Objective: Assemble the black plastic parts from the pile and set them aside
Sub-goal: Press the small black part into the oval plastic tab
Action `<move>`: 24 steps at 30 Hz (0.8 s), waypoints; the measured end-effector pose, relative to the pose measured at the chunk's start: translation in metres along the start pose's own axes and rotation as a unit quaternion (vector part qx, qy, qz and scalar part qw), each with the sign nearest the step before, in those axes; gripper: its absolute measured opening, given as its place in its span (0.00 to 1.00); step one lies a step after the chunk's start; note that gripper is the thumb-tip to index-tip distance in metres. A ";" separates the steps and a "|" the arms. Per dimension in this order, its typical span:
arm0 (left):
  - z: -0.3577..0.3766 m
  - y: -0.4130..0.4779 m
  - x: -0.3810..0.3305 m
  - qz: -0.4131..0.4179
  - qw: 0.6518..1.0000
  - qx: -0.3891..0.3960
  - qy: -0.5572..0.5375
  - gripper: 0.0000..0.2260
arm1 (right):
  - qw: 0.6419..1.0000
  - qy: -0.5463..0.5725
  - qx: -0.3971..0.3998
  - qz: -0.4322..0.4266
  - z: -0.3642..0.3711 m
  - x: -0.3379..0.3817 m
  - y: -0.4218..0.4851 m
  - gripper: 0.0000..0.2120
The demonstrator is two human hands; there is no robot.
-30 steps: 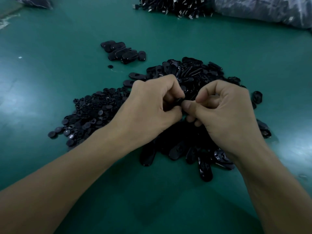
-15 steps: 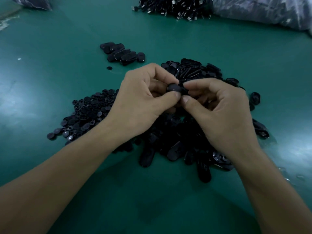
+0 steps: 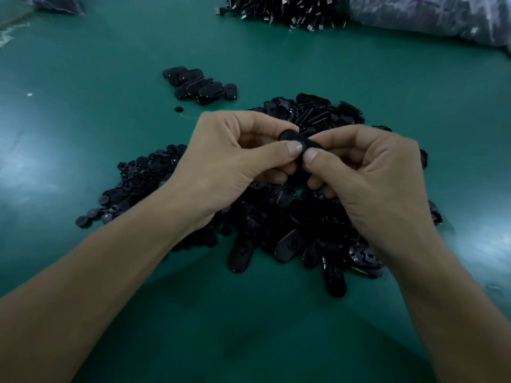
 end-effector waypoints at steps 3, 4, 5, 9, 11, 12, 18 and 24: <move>-0.001 0.001 -0.001 0.002 1.000 0.006 0.014 0.06 | 1.000 -0.004 0.008 0.003 0.000 -0.001 0.001 0.04; -0.001 0.001 -0.001 0.001 1.000 0.007 0.018 0.06 | 1.000 -0.005 0.011 0.003 0.000 -0.002 0.002 0.03; -0.001 0.001 -0.001 0.000 1.000 0.010 0.021 0.06 | 1.000 -0.006 0.013 0.004 0.000 -0.002 0.002 0.03; -0.001 0.001 -0.001 -0.001 1.000 0.019 0.021 0.06 | 1.000 -0.008 0.020 0.000 0.000 -0.003 0.002 0.03; -0.001 0.001 -0.002 0.005 0.999 0.020 0.027 0.06 | 1.000 -0.008 0.019 -0.002 0.000 -0.003 0.002 0.04; -0.001 0.000 -0.003 0.010 0.999 0.019 0.031 0.06 | 1.000 -0.013 0.019 -0.004 0.000 -0.003 0.002 0.04; 0.000 -0.002 -0.005 0.036 0.998 0.006 0.056 0.05 | 0.999 -0.042 0.025 -0.008 -0.001 -0.003 0.003 0.05; 0.001 -0.003 -0.007 0.048 0.997 0.002 0.064 0.04 | 0.999 -0.028 0.026 0.000 0.002 -0.003 0.003 0.06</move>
Point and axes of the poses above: each hand's wrist, its own y-axis towards the middle knuckle, its own z-axis out of the palm, x = y × z, the point moved 8 cm from there along y, towards the middle knuckle, and after that the axes turned 8 degrees about y, right-handed, at the moved point
